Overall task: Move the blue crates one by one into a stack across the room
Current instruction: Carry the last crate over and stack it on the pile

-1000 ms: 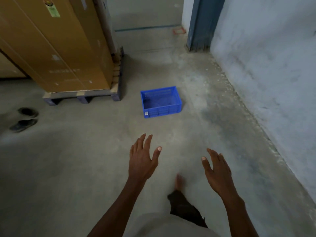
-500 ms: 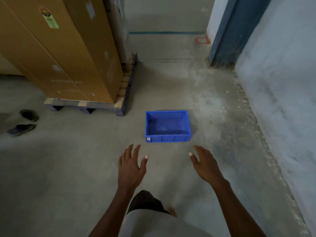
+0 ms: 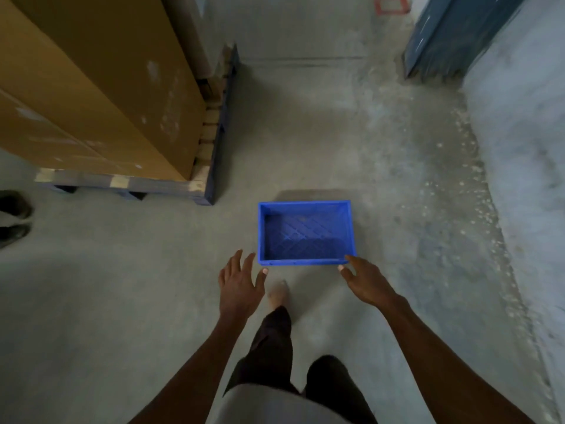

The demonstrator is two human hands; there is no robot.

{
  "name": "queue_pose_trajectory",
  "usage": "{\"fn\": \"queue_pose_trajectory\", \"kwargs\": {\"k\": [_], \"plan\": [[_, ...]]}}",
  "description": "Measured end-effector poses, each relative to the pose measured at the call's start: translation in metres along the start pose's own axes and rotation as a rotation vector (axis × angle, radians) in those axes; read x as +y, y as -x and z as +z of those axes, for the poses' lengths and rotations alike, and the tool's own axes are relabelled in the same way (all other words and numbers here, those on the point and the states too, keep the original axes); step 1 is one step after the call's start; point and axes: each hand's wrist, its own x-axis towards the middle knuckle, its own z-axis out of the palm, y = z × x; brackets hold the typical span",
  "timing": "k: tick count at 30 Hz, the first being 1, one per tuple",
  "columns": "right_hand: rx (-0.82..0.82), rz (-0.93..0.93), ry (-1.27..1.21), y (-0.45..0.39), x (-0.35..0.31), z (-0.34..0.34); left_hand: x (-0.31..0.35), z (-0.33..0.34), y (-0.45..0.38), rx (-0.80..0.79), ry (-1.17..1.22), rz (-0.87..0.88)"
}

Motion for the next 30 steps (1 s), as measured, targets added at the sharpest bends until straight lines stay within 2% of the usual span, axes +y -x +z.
{"fn": "queue_pose_trajectory", "kwargs": {"k": [6,9,15,18,22,25,27,28,29,30], "plan": [[-0.135,0.166,-0.054,-0.141,0.035,0.001,-0.017,0.069,-0.13,-0.085,0.002,-0.105],[-0.204,0.243,-0.097,-0.218,0.069,0.018,-0.033,0.128,-0.189,-0.152,0.035,-0.171],[-0.208,0.314,-0.085,-0.386,0.147,0.088,-0.092,0.267,-0.294,-0.242,0.094,-0.245],[-0.129,0.36,-0.089,-0.455,0.182,0.125,-0.121,0.328,-0.344,-0.272,0.082,-0.271],[0.029,0.465,-0.213,-0.525,0.215,0.166,-0.149,0.399,-0.393,-0.169,0.069,-0.421],[0.135,0.501,-0.357,-0.559,0.225,0.186,-0.169,0.422,-0.438,-0.054,0.188,-0.561],[0.21,0.519,-0.442,-0.577,0.234,0.196,-0.179,0.45,-0.439,0.016,0.223,-0.585],[0.238,0.528,-0.484,-0.585,0.239,0.199,-0.178,0.465,-0.426,-0.059,0.202,-0.592],[0.253,0.541,-0.56,-0.59,0.244,0.201,-0.197,0.486,-0.404,-0.064,0.16,-0.605],[0.251,0.559,-0.689,-0.595,0.25,0.202,-0.22,0.532,-0.364,-0.155,0.029,-0.504]]}}
